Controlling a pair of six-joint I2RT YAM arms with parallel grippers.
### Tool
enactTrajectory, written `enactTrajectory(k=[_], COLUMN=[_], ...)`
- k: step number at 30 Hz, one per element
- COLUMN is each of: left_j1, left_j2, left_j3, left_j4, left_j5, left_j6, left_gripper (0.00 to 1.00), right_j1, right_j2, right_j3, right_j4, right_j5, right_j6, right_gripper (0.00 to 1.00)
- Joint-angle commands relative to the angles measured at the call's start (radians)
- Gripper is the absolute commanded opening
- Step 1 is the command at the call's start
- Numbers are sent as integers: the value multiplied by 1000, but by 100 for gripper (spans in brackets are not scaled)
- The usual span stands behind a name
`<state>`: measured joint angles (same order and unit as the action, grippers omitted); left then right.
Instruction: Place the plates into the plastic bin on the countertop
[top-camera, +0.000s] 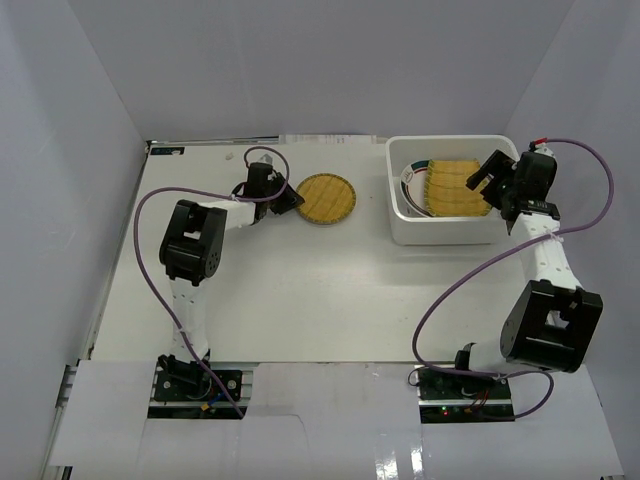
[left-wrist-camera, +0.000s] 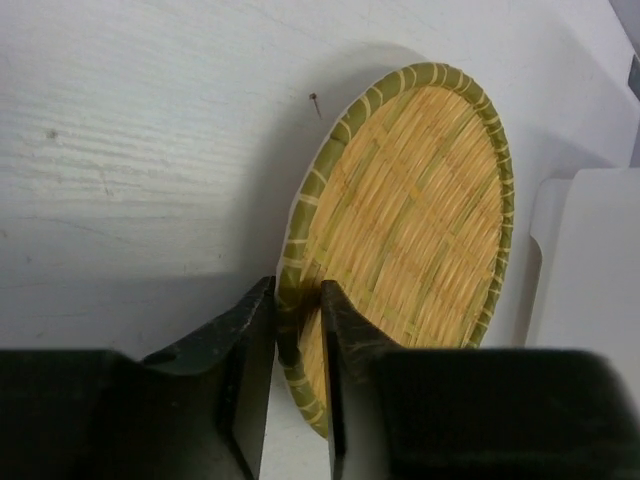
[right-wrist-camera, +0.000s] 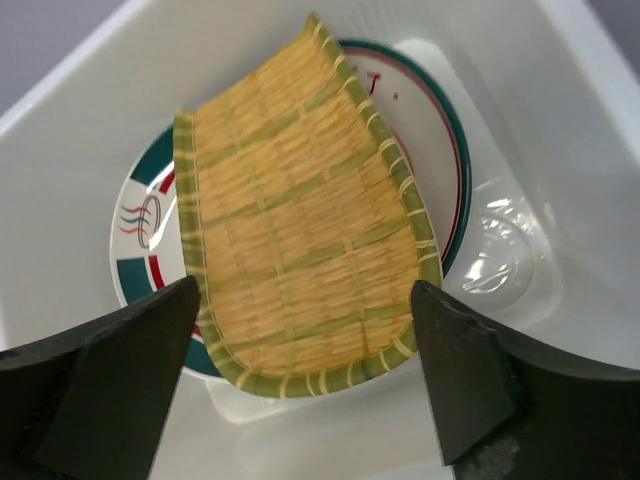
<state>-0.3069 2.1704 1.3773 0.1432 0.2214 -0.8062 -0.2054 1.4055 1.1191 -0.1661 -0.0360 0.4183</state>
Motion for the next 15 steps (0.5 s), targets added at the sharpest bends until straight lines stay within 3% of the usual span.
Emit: enactTrajectory(k=[1, 2, 3, 4, 9, 12, 13, 15], left_j1=[0, 2, 2, 2, 3, 5, 5, 5], left_j2=[3, 5, 5, 2, -84, -210, -281, -358], left_j3=[-20, -21, -21, -21, -121, -220, -242, -291], left_j4=[-14, -16, -16, -22, 10, 56, 65, 68], left_j5=[12, 12, 13, 13, 21, 48, 65, 81], left_j6=[12, 13, 15, 15, 4, -14, -16, -21], left_gripper=[32, 23, 10, 4, 0, 0, 0, 0], right_j1=[0, 1, 6, 14, 150, 303, 380, 447], right_j2=[-22, -34, -54, -65, -170, -221, -227, -215], right_j3=[-16, -22, -16, -9, -7, -47, -80, -96], right_j4=[57, 75, 83, 88, 89, 132, 148, 154], right_j5=[-49, -76, -96, -125, -179, -211, -241, -269], right_j6=[-4, 5, 8, 10, -4, -4, -4, -35], right_gripper=[88, 83, 72, 58, 57, 71, 84, 96])
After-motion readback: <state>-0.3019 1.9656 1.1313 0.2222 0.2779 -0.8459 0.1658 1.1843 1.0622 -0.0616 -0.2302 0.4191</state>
